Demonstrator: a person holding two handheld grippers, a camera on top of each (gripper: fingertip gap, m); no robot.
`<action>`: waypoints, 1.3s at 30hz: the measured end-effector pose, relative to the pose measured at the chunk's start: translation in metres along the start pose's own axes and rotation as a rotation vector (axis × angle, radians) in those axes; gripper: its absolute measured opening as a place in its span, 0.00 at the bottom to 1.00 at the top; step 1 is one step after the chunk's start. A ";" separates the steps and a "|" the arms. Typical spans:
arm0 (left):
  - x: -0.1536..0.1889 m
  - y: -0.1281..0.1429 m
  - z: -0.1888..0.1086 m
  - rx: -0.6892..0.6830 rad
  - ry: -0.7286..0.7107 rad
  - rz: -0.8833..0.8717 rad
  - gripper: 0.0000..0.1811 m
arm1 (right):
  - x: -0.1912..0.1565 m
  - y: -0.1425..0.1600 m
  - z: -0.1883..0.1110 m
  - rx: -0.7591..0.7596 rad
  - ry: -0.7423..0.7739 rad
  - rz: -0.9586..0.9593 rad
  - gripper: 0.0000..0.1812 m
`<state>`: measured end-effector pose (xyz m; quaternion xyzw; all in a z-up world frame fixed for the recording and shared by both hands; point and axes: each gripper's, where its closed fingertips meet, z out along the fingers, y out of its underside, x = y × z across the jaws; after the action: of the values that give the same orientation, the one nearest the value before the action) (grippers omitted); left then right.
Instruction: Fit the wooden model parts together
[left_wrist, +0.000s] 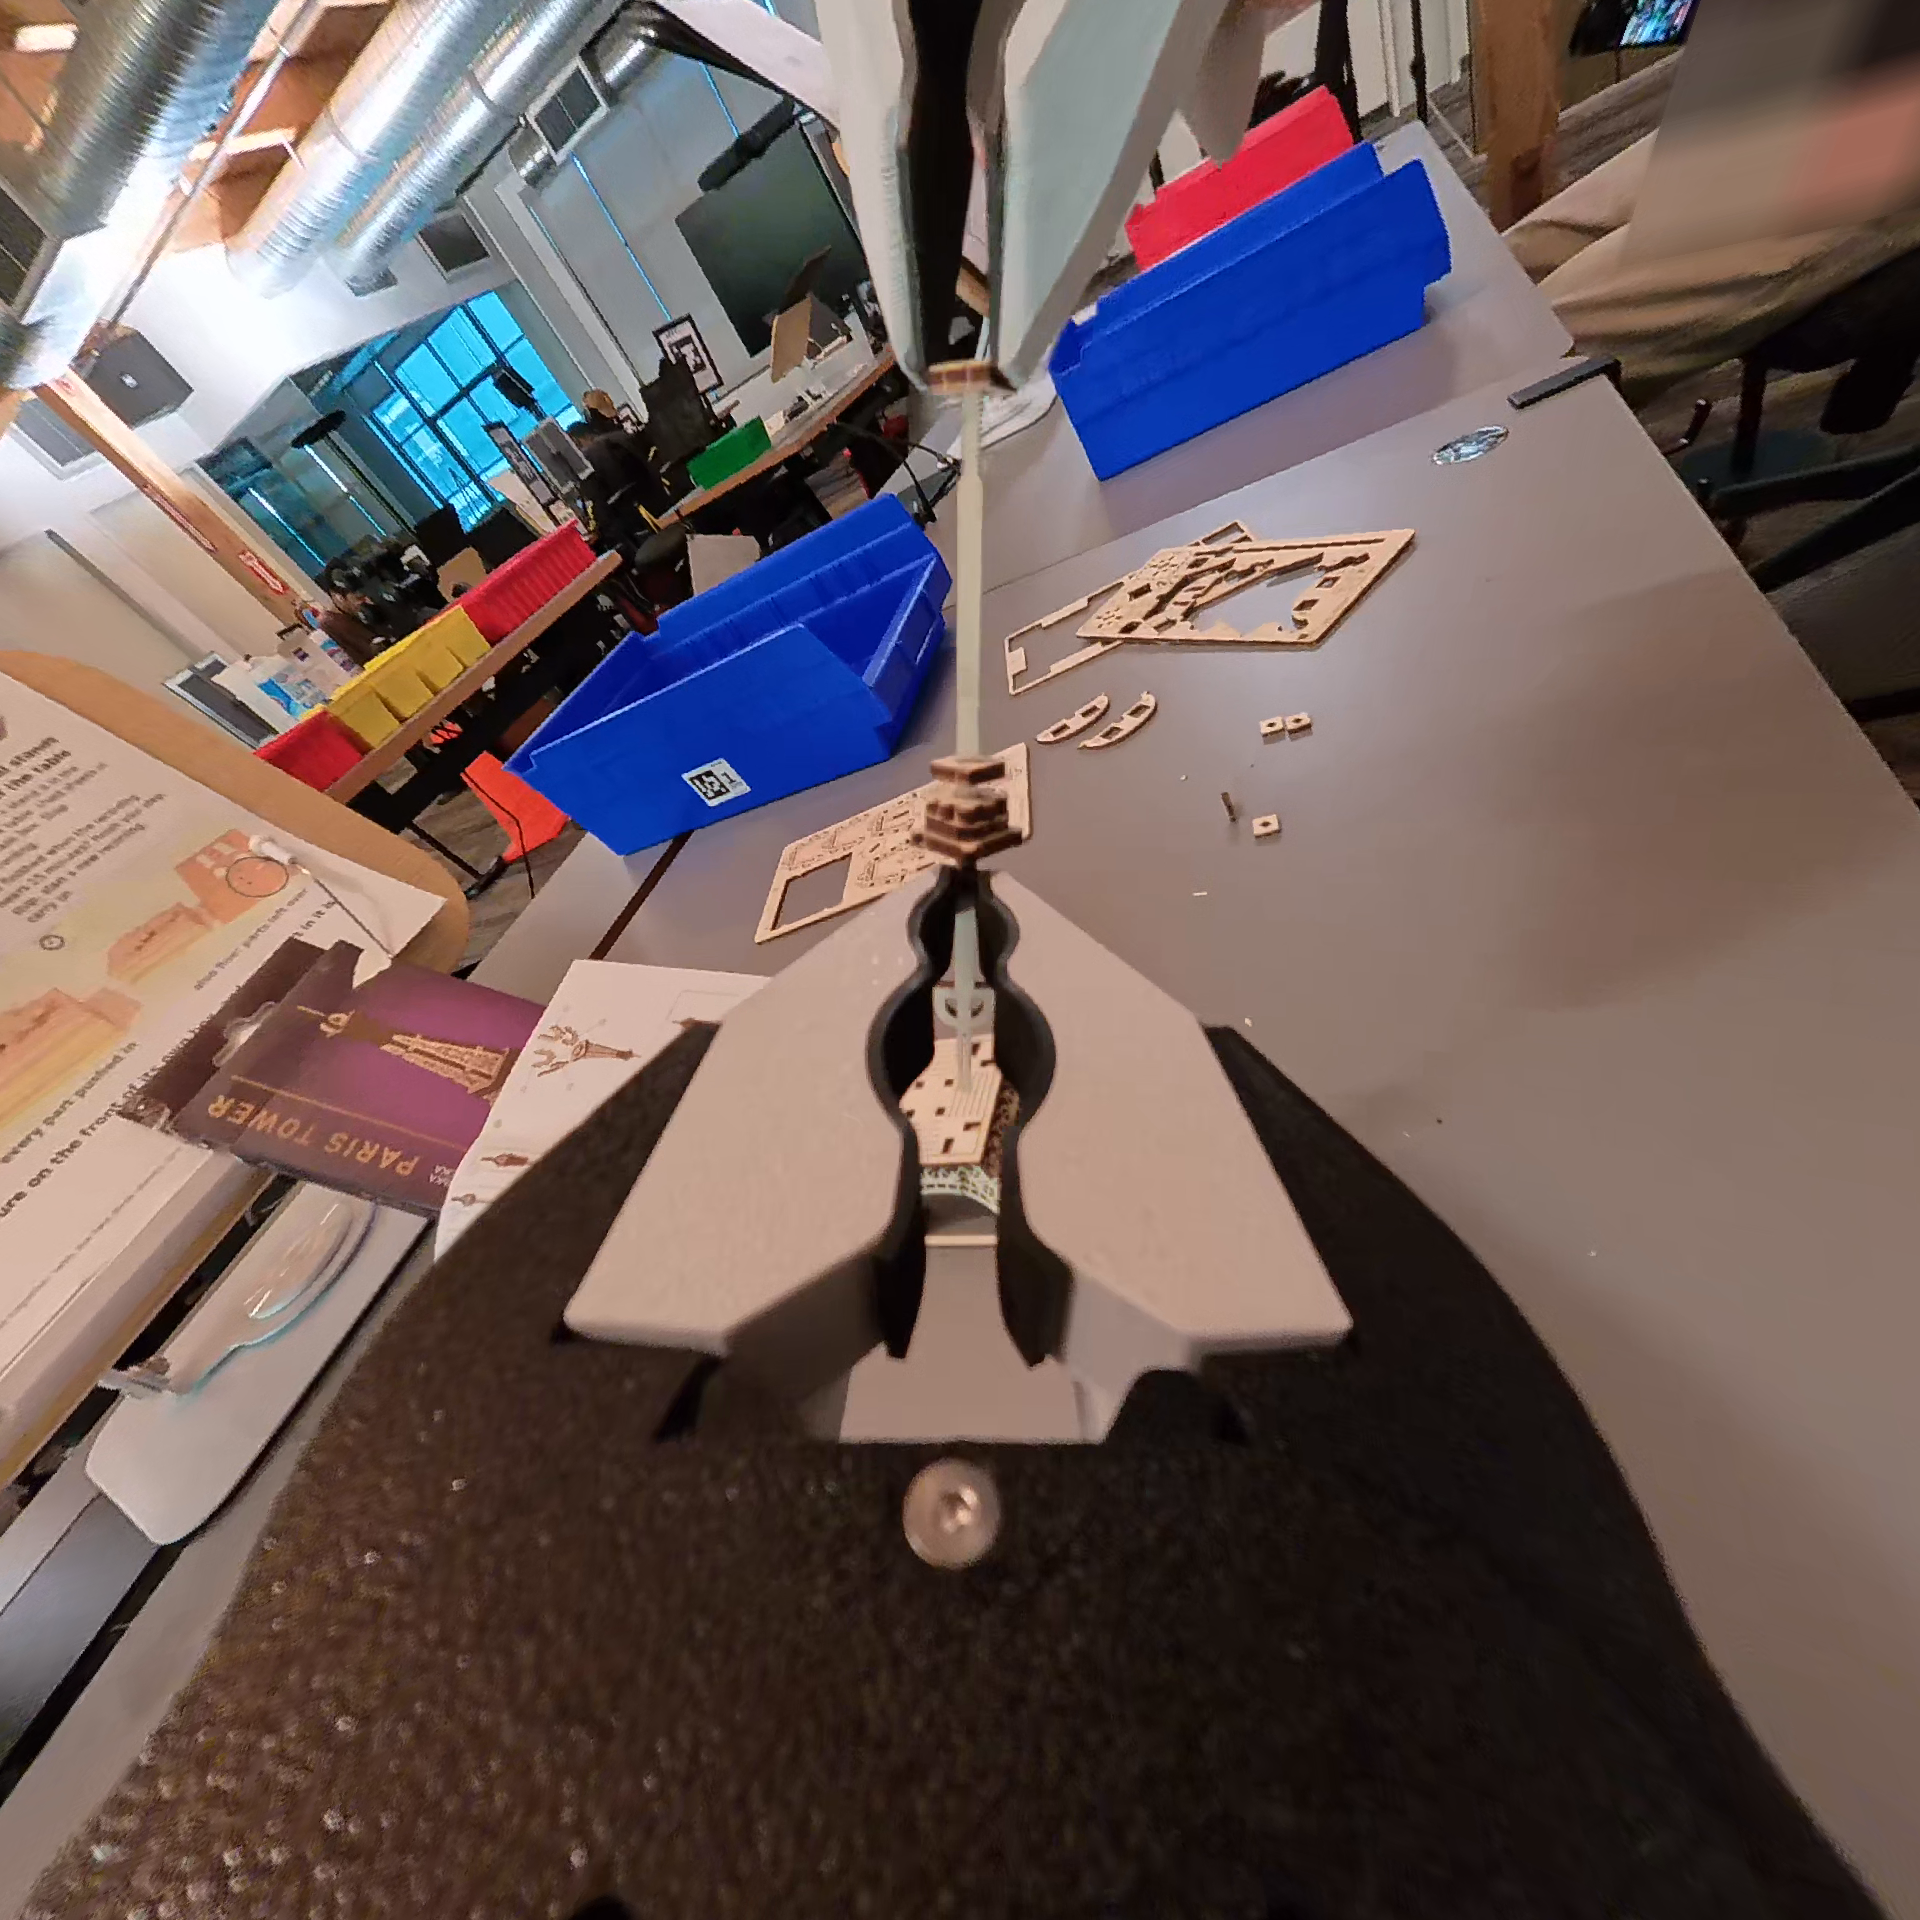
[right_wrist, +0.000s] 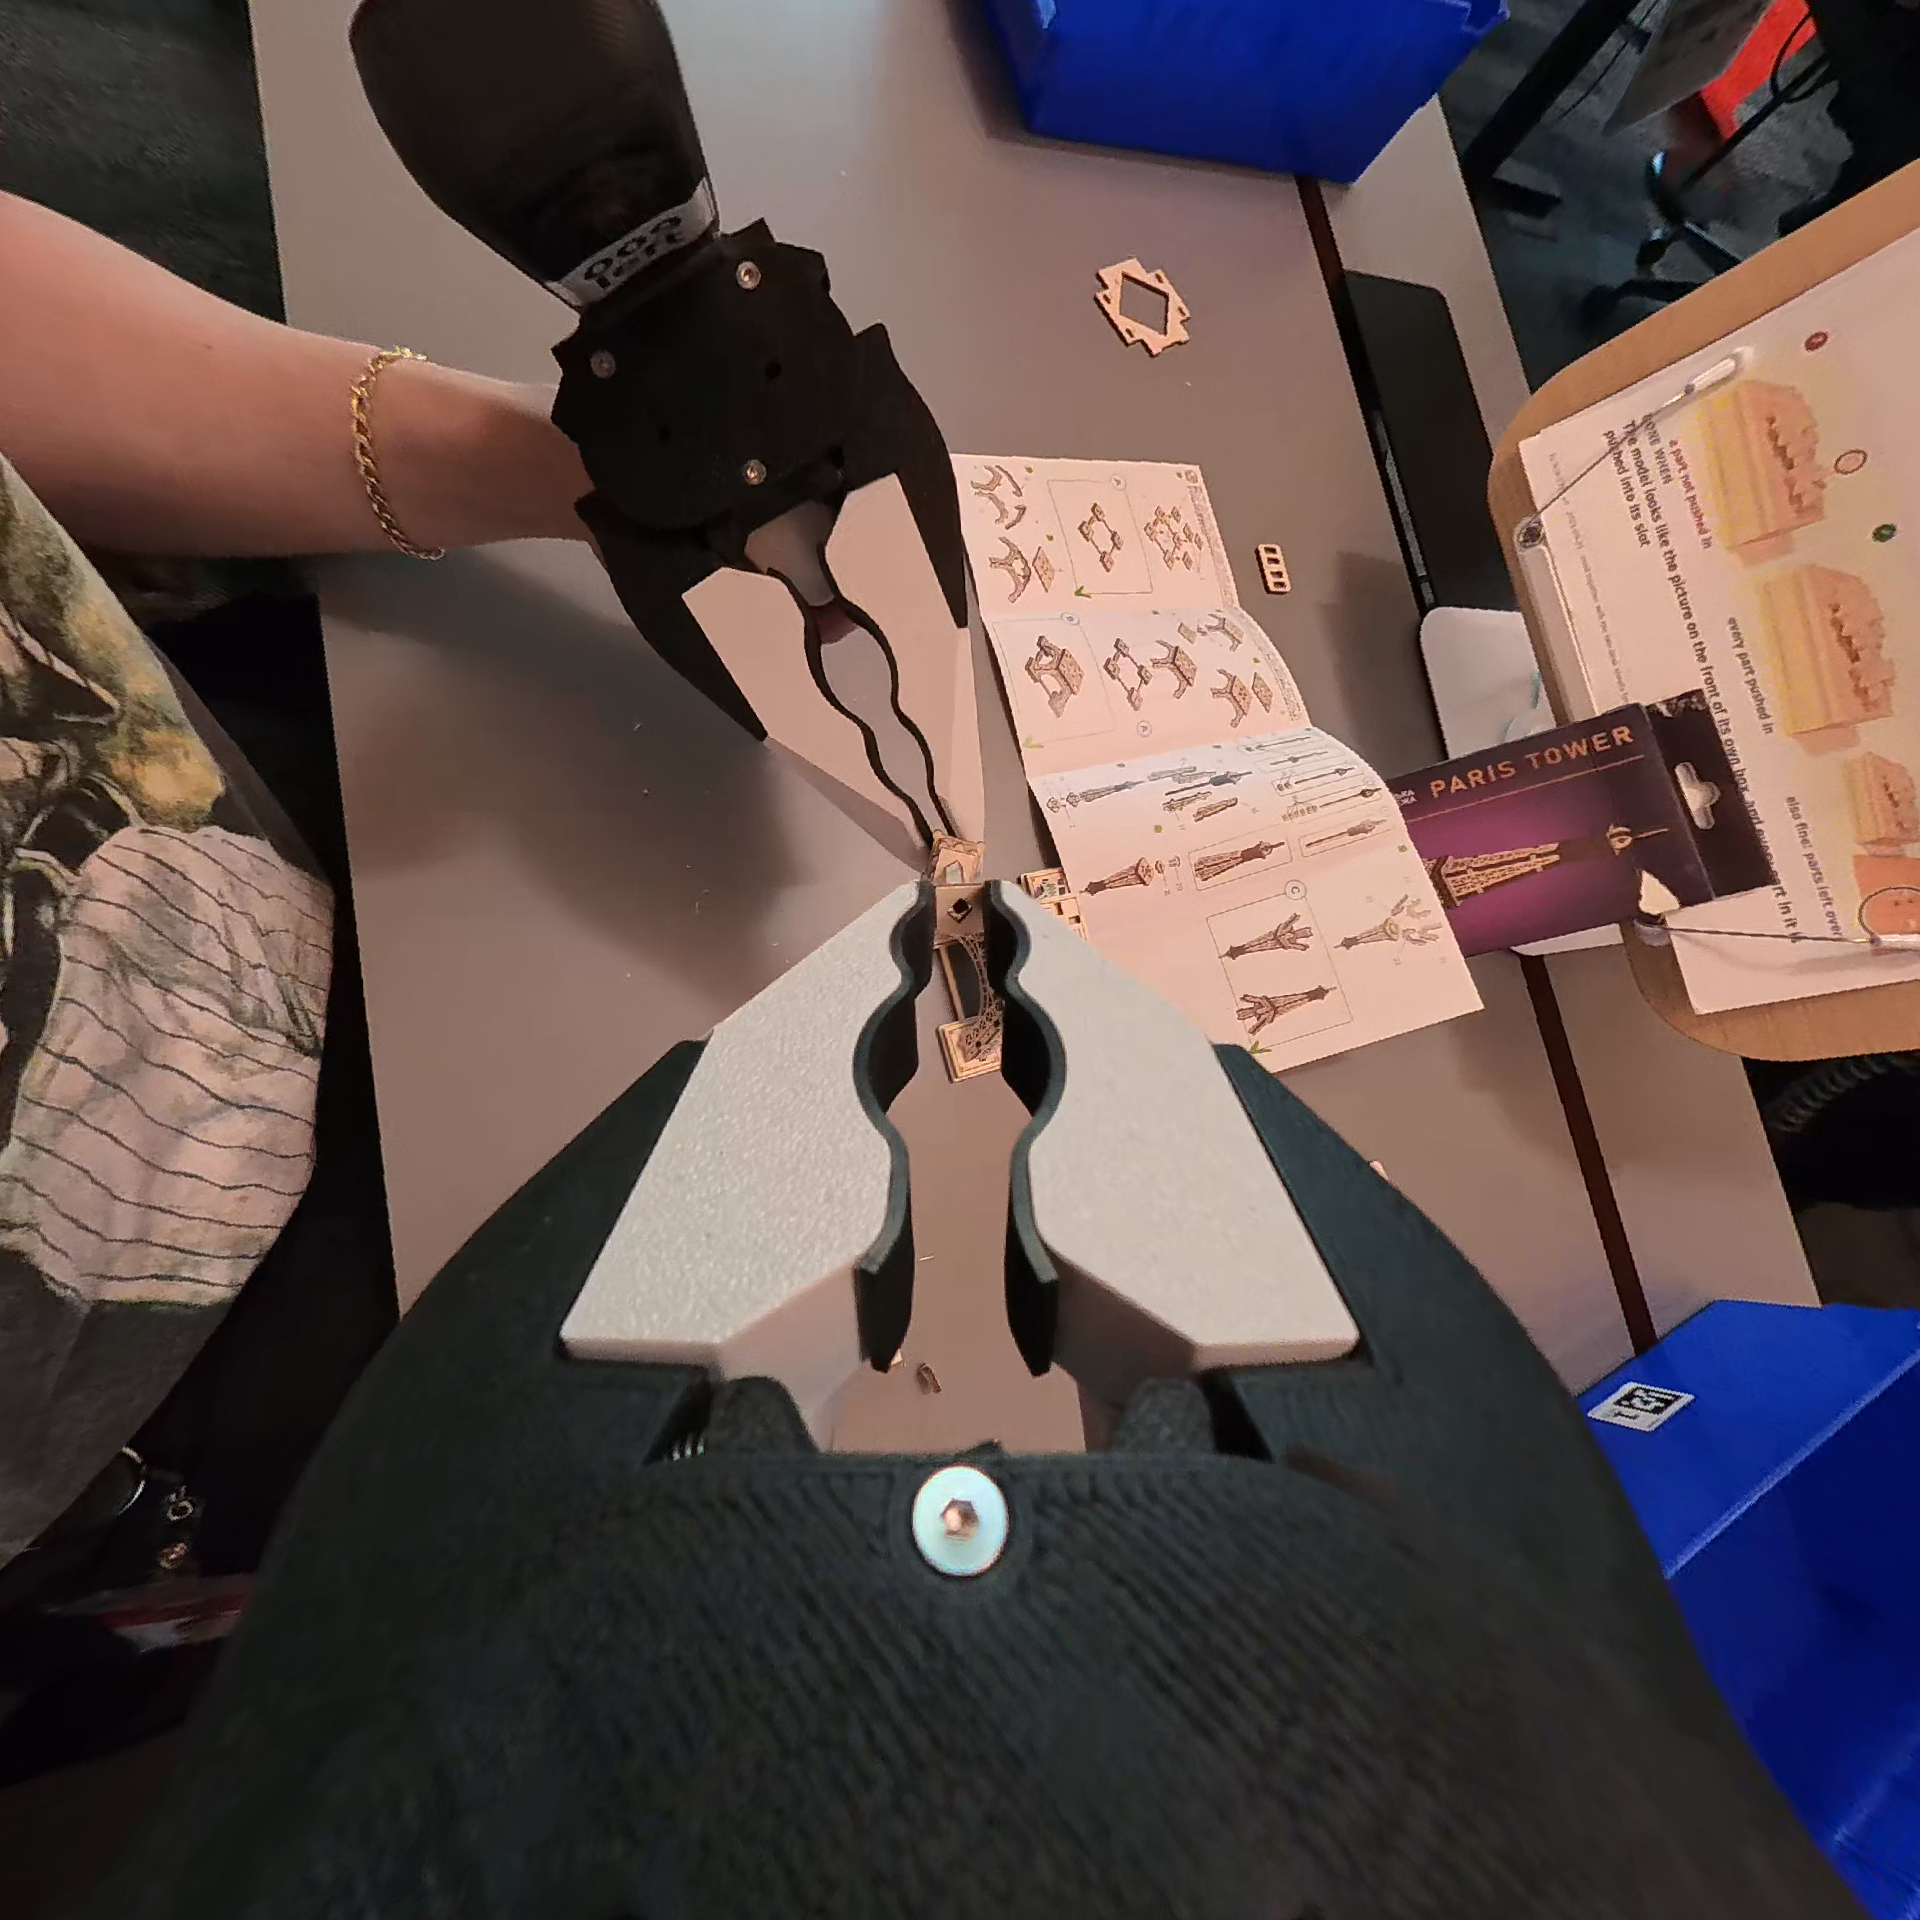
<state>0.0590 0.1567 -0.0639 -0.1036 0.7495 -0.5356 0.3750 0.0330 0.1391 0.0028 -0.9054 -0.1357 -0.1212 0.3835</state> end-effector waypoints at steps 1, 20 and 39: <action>-0.001 -0.001 -0.001 0.005 -0.004 0.004 0.00 | 0.000 -0.001 -0.001 0.003 0.000 -0.001 0.03; -0.020 -0.006 -0.012 -0.226 -0.174 0.130 0.00 | 0.016 -0.001 -0.008 0.397 -0.073 0.276 0.03; -0.022 -0.006 -0.021 -0.310 -0.174 0.120 0.00 | 0.013 -0.009 -0.009 0.638 -0.199 0.436 0.03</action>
<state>0.0587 0.1819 -0.0460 -0.1616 0.7926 -0.3793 0.4492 0.0410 0.1399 0.0191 -0.7556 -0.0076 0.0995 0.6474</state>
